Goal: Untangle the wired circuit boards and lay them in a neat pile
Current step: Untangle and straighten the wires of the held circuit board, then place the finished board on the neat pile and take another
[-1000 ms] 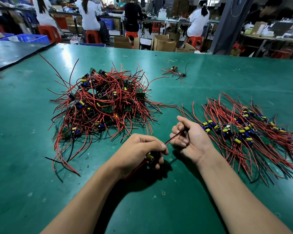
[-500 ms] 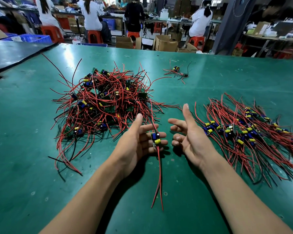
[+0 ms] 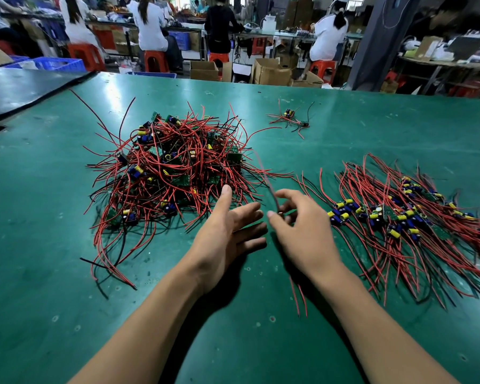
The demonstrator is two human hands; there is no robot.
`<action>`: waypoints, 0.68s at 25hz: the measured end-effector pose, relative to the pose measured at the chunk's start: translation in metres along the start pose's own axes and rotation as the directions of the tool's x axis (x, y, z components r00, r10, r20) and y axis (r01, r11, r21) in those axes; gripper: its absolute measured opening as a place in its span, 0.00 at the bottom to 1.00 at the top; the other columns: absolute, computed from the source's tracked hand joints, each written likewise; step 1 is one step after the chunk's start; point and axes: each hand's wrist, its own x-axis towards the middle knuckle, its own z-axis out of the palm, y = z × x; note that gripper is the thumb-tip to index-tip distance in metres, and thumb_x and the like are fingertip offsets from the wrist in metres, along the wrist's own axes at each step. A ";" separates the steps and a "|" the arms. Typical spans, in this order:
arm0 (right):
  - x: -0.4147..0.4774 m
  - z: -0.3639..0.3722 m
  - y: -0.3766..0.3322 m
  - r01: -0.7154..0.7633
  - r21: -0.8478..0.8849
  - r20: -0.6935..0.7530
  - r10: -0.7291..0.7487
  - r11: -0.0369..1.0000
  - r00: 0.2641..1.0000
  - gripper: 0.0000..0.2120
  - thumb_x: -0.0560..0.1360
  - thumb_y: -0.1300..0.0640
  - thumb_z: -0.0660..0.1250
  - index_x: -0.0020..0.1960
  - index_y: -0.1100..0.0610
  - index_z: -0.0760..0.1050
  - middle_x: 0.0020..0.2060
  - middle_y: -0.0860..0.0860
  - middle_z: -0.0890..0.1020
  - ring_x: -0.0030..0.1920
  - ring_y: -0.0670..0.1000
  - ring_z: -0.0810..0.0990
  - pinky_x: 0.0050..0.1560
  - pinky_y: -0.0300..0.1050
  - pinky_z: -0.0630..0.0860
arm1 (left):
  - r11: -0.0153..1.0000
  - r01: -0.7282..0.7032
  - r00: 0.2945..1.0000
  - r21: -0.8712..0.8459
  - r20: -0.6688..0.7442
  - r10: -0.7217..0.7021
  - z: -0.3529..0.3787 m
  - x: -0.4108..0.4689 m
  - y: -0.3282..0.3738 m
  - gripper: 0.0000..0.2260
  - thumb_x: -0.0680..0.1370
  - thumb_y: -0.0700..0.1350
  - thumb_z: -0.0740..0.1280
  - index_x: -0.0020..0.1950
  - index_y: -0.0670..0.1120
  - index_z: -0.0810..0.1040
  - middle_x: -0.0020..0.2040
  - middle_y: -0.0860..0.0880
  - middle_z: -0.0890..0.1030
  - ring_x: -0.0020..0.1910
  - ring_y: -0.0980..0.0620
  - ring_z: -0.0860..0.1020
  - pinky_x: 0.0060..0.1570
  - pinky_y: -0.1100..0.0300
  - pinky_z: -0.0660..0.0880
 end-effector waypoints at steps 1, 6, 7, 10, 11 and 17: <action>0.005 -0.007 0.006 -0.040 -0.066 -0.036 0.038 0.997 0.999 0.18 0.74 0.57 0.73 0.64 0.53 0.78 0.47 0.51 0.79 0.45 0.52 0.79 0.54 0.45 0.75 | 1.000 -0.002 1.000 0.025 -0.022 0.002 0.000 0.000 0.000 0.33 0.79 0.65 0.49 0.68 0.42 0.74 0.65 0.44 0.78 0.61 0.46 0.79 0.59 0.51 0.77; 0.011 -0.029 0.018 -0.100 -0.405 -0.106 0.062 0.909 0.992 0.20 0.75 0.51 0.72 0.66 0.54 0.77 0.57 0.55 0.79 0.60 0.59 0.77 0.63 0.55 0.73 | 0.998 -0.004 0.999 0.056 -0.048 0.007 0.002 -0.003 0.001 0.28 0.81 0.62 0.52 0.62 0.42 0.78 0.63 0.43 0.80 0.59 0.46 0.81 0.55 0.53 0.80; 0.009 -0.025 0.015 -0.037 -0.364 -0.058 0.017 0.931 0.998 0.19 0.75 0.52 0.72 0.65 0.54 0.78 0.57 0.55 0.79 0.59 0.58 0.77 0.63 0.54 0.73 | 0.999 -0.003 0.999 0.046 -0.054 0.006 0.002 -0.002 0.000 0.28 0.81 0.62 0.52 0.64 0.42 0.77 0.63 0.43 0.79 0.59 0.46 0.81 0.55 0.53 0.80; 0.000 -0.003 0.009 0.105 -0.282 0.149 -0.064 0.954 0.987 0.15 0.77 0.51 0.71 0.62 0.54 0.80 0.56 0.52 0.79 0.59 0.55 0.77 0.63 0.52 0.73 | 1.000 0.001 0.997 -0.001 -0.072 -0.001 0.003 0.000 0.000 0.27 0.81 0.61 0.52 0.66 0.43 0.75 0.65 0.43 0.77 0.59 0.46 0.80 0.52 0.54 0.81; -0.001 0.002 0.012 0.122 -0.323 0.174 -0.068 0.939 0.982 0.16 0.77 0.49 0.70 0.63 0.53 0.80 0.57 0.52 0.79 0.61 0.55 0.76 0.64 0.51 0.72 | 1.000 0.001 0.997 -0.014 -0.078 -0.002 0.003 0.000 0.000 0.26 0.81 0.61 0.52 0.65 0.43 0.75 0.66 0.42 0.77 0.59 0.46 0.80 0.52 0.54 0.81; 0.012 -0.010 0.031 0.008 -0.474 0.117 0.053 0.881 0.992 0.24 0.78 0.45 0.67 0.71 0.53 0.74 0.66 0.52 0.77 0.67 0.56 0.71 0.68 0.49 0.65 | 1.000 0.010 0.996 -0.023 -0.093 -0.012 0.000 0.000 0.000 0.25 0.81 0.60 0.53 0.61 0.41 0.77 0.63 0.41 0.79 0.58 0.45 0.81 0.50 0.53 0.81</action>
